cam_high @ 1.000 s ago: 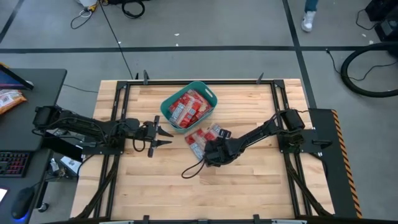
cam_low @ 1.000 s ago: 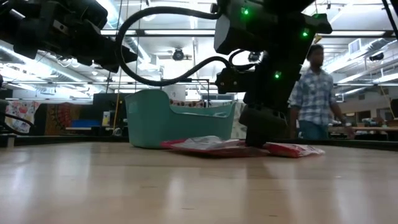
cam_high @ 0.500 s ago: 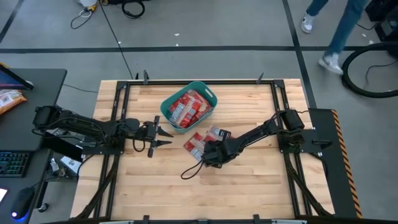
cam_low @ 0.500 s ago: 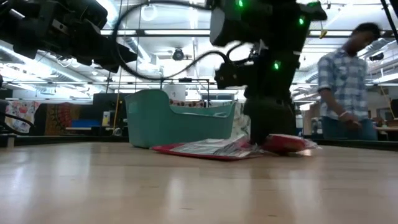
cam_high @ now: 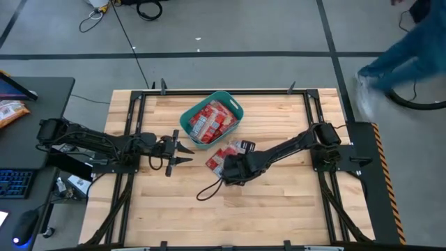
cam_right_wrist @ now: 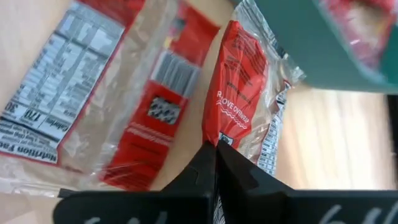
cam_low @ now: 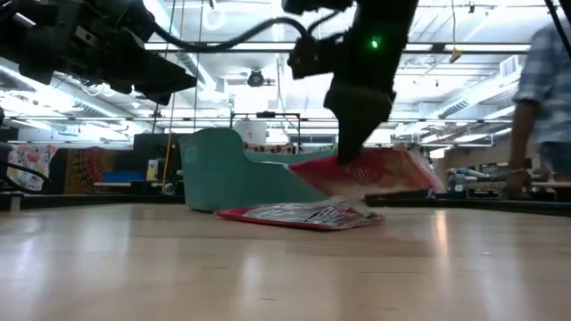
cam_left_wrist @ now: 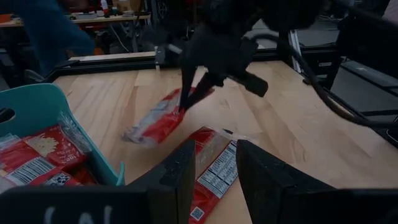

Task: Sort popcorn bags into baskets
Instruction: Put the red popcorn bag into the green container

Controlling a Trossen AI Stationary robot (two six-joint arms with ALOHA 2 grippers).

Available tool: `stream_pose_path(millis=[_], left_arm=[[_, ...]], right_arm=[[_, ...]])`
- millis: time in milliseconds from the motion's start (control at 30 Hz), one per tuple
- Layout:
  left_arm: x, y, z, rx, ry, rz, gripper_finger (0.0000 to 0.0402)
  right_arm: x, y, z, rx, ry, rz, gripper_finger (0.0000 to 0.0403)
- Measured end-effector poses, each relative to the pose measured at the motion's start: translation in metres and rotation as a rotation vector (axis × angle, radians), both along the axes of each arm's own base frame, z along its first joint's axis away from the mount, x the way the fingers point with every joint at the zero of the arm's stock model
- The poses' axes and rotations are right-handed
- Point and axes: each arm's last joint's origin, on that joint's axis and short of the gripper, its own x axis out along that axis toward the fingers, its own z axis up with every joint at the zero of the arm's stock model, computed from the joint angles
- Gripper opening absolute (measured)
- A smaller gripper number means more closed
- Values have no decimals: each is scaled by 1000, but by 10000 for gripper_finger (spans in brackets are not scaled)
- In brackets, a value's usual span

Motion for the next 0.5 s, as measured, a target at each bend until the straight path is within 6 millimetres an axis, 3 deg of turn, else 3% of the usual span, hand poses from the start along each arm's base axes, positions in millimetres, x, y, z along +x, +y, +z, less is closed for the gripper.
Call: stream_pose_path(millis=[267, 500], left_arm=[[0, 0, 0, 0, 0, 0, 121], [0, 0, 0, 1, 0, 0, 121]], right_arm=[[11, 1, 38, -72, -55, 24, 10], [19, -4, 71, -239, -71, 107, 10]])
